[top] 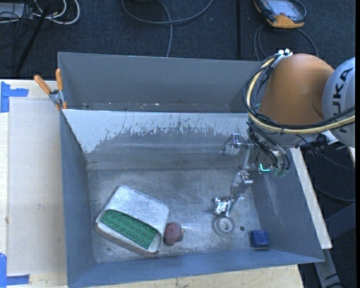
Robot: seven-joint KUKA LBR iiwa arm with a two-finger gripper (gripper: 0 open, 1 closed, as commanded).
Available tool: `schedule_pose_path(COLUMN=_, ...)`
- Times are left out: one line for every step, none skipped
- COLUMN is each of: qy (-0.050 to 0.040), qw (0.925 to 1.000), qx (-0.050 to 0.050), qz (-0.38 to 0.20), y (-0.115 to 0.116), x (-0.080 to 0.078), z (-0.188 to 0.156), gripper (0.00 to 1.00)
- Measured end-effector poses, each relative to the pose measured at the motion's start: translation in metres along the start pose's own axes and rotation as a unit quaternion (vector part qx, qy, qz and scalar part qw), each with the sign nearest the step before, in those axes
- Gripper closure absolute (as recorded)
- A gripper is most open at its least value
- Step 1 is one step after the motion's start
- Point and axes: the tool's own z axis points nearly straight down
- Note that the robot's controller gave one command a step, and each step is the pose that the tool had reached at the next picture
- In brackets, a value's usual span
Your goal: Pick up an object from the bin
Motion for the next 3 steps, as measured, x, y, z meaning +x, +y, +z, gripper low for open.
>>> schedule_pose_path(qy=0.001, qw=0.9983, qx=0.0, qz=-0.059, y=-0.0499, x=0.036, z=0.1089, gripper=0.0)
schedule_pose_path(qy=-0.0037, qw=0.9982, qx=0.0, qz=-0.06, y=-0.0487, x=0.033, z=0.1046, gripper=1.0)
schedule_pose_path(qy=-0.0037, qw=0.9981, qx=0.0, qz=-0.061, y=-0.0485, x=0.033, z=0.1047, gripper=0.0)
